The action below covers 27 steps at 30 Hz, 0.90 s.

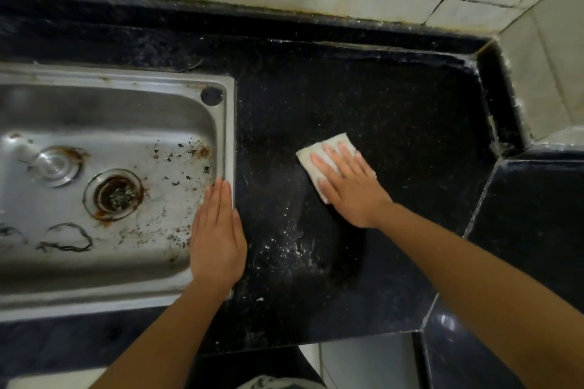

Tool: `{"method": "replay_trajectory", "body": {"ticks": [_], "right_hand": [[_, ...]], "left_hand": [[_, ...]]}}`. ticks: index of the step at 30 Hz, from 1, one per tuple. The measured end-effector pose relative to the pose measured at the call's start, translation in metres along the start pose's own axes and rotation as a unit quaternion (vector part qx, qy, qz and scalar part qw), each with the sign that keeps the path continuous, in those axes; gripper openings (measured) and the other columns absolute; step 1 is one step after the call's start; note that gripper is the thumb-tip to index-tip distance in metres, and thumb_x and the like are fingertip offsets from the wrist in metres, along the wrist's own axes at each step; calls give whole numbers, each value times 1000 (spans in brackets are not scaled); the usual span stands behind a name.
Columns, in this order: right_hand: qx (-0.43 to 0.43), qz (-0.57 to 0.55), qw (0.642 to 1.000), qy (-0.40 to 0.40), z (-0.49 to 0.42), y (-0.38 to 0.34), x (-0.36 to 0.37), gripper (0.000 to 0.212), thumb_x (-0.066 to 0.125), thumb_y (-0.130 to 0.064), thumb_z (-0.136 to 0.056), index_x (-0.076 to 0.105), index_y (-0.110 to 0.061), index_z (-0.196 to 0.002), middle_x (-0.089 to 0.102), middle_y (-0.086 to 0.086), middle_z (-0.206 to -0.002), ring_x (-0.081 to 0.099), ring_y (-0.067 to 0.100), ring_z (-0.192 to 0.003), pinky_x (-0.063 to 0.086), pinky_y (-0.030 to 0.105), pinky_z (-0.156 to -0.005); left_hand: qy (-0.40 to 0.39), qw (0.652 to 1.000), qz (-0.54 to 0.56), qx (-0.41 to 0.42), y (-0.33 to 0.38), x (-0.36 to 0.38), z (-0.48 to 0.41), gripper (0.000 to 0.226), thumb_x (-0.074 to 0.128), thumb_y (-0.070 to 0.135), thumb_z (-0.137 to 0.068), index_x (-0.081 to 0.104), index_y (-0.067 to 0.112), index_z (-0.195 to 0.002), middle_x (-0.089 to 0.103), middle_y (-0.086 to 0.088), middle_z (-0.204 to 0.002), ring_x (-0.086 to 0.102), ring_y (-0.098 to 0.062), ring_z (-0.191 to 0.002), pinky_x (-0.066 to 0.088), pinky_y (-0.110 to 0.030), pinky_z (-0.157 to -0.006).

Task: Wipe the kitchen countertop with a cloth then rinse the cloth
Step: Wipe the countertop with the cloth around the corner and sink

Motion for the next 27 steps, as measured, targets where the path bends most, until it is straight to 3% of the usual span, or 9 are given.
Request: {"method": "replay_trajectory", "body": {"ticks": [3,8,11,15,20,23,25,27], "right_hand": [[74,-44,996,-10,-40,15,-16,54,6,-46,-101,-9,-35,-151,-16,-3,-161,-21,19,-146,-16,37,-115],[150,-100,984,-10,-67,4,-23,55,7,-45,-102,-13,-31,-152,-23,3,-159,-27,23,-144,-21,39,-112],[88,-79,993,-9,-41,-25,-9,56,7,-46,-101,-9,-31,-152,-16,5,-161,-22,25,-145,-17,41,-114],[-31,-20,999,-12,16,-73,16,62,-12,-53,-94,-12,-30,-151,-8,7,-161,-19,28,-145,-17,40,-114],[-209,23,977,-26,73,-85,42,56,20,-44,-103,3,-28,-155,1,3,-162,-9,27,-148,-8,41,-118],[-267,45,962,-21,71,-64,40,54,23,-44,-104,7,-32,-154,7,0,-162,-2,24,-149,-4,41,-118],[-196,65,978,-11,44,-43,35,57,26,-42,-101,9,-29,-154,16,4,-161,8,30,-148,1,42,-117],[-54,55,996,35,12,-14,17,63,17,-45,-95,6,-23,-154,19,10,-160,13,32,-147,2,42,-115]], "left_hand": [[1,1000,-1,-1,1,0,0,50,13,32,-100,5,19,-147,10,4,-155,7,-12,-146,17,-42,-119],[1,1000,-4,-1,1,0,0,52,11,33,-100,11,16,-149,18,-1,-157,8,-13,-146,18,-42,-118],[1,1000,1,0,0,0,0,53,11,33,-100,11,16,-150,17,0,-157,7,-12,-146,15,-40,-119],[1,1000,1,-3,1,0,0,53,12,32,-100,14,14,-150,17,1,-157,6,-11,-146,12,-37,-119],[3,1000,6,-4,1,-1,-1,54,12,34,-100,16,14,-150,18,0,-157,9,-11,-146,13,-37,-119],[0,1000,13,-8,1,-2,-1,55,12,34,-100,17,14,-150,19,0,-157,10,-12,-146,16,-39,-119],[1,1000,17,-8,1,-2,-1,54,12,34,-100,17,14,-150,18,0,-157,10,-11,-146,15,-39,-119],[1,1000,18,-8,1,-1,0,54,13,34,-100,17,14,-150,18,0,-157,10,-11,-146,15,-38,-119]]}}
Point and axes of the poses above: each hand's wrist, its own z-axis away from the middle knuckle, its own x-axis out of the palm, y = z × x, the point moved 5 cm from there along -z, towards the middle knuckle
